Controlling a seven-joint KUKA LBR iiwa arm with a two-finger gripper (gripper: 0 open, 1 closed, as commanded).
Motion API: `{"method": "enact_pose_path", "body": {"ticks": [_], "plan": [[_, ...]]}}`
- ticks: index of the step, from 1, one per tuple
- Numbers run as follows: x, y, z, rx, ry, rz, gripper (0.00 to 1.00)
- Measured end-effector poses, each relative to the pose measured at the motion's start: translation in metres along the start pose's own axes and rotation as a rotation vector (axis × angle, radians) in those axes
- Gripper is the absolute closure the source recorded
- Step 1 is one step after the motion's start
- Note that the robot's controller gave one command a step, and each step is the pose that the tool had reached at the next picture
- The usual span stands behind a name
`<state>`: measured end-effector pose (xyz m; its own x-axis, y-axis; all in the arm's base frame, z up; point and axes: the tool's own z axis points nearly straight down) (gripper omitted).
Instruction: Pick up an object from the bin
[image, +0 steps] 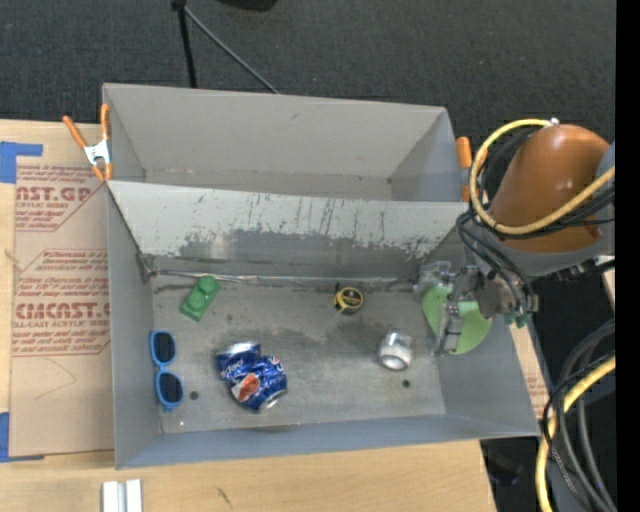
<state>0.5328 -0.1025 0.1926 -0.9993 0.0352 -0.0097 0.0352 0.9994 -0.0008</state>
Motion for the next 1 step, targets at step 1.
{"method": "enact_pose_path", "body": {"ticks": [1], "plan": [[-0.0081, -0.0112, -0.1091, -0.001, 0.003, -0.419, 1.0]]}}
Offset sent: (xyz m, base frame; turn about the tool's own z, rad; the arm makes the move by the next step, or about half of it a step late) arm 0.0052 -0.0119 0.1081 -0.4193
